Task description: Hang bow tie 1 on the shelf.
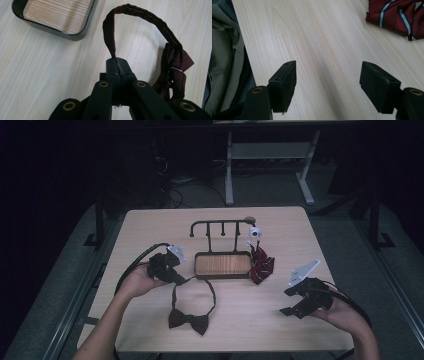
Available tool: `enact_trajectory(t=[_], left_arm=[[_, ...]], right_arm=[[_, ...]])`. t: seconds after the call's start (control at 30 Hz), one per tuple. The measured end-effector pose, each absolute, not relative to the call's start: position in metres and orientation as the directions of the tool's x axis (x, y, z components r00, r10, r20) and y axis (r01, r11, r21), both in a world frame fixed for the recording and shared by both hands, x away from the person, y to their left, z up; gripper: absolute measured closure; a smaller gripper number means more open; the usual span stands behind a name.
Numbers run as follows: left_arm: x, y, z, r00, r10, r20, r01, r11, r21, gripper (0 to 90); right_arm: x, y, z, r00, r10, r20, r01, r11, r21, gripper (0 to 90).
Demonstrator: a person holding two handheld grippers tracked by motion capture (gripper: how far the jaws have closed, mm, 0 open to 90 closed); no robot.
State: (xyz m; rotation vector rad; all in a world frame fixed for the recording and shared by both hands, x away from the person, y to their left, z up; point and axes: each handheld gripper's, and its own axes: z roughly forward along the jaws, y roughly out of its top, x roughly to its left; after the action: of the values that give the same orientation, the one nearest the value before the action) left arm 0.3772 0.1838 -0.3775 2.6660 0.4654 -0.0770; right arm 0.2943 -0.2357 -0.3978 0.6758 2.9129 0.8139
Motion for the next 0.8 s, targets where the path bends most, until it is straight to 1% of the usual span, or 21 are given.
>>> enact_trajectory(t=[0.8], left_arm=[[0.368,0.188,-0.339,0.957,0.271,-0.105,0.289,-0.850,0.440,89.3]], right_arm=[[0.294,-0.237,-0.397,-0.903,0.424,0.064,0.396,0.767,0.505,28.8]])
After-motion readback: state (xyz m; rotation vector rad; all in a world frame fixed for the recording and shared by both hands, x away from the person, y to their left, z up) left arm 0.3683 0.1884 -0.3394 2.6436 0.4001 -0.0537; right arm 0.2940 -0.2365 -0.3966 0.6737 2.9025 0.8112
